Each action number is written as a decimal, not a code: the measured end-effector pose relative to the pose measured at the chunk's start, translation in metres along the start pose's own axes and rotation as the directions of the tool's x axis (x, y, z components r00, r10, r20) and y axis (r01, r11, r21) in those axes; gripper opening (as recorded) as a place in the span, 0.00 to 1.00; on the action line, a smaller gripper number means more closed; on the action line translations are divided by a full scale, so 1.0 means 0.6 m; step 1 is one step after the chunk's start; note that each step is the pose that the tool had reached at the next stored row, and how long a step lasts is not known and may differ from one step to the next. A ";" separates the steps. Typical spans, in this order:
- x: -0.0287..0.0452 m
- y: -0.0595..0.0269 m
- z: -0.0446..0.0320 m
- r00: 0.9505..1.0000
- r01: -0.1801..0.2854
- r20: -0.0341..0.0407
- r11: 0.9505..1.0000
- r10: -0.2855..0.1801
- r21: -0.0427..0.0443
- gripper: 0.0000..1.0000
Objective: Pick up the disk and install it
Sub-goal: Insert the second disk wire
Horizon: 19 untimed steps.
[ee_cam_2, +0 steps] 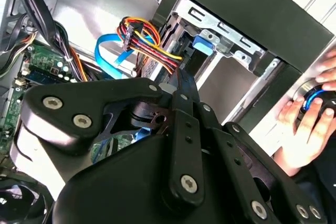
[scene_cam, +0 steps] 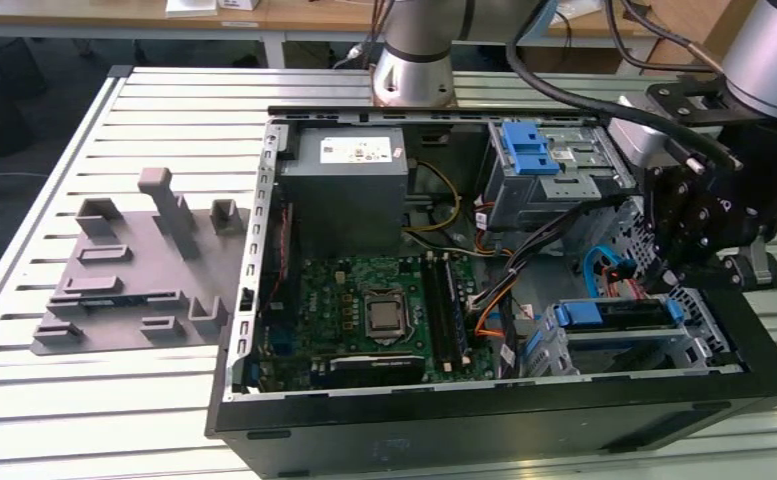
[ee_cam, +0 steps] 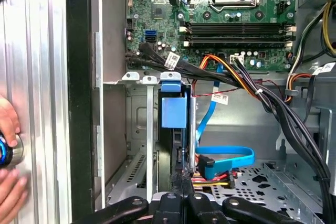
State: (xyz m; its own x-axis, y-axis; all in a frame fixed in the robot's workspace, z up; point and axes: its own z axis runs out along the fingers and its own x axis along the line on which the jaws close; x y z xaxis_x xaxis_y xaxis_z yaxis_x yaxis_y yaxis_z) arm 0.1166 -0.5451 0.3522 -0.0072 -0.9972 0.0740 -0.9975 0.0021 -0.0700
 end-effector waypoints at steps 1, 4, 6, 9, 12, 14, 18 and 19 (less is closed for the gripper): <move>0.000 0.000 -0.002 1.000 0.000 0.000 1.000 0.000 -0.001 0.11; 0.001 -0.001 -0.009 1.000 0.001 0.001 1.000 -0.001 -0.013 0.11; 0.001 -0.001 -0.012 1.000 0.002 0.001 1.000 -0.002 -0.028 0.11; 0.001 -0.001 -0.015 1.000 0.004 0.003 0.999 -0.004 -0.045 0.11; 0.001 0.004 -0.016 1.000 0.013 0.005 0.999 -0.013 -0.045 0.11; 0.001 0.011 -0.016 1.000 0.026 0.007 0.999 -0.026 -0.044 0.11; 0.002 0.013 -0.022 0.999 0.041 0.011 0.998 -0.041 -0.050 0.11; 0.002 0.013 -0.022 0.999 0.045 0.011 0.998 -0.044 -0.051 0.11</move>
State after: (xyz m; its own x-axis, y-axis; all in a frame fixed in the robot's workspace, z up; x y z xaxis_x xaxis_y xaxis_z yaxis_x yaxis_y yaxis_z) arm 0.1077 -0.5450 0.3651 0.0379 -0.9971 0.0658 -0.9991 -0.0391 -0.0160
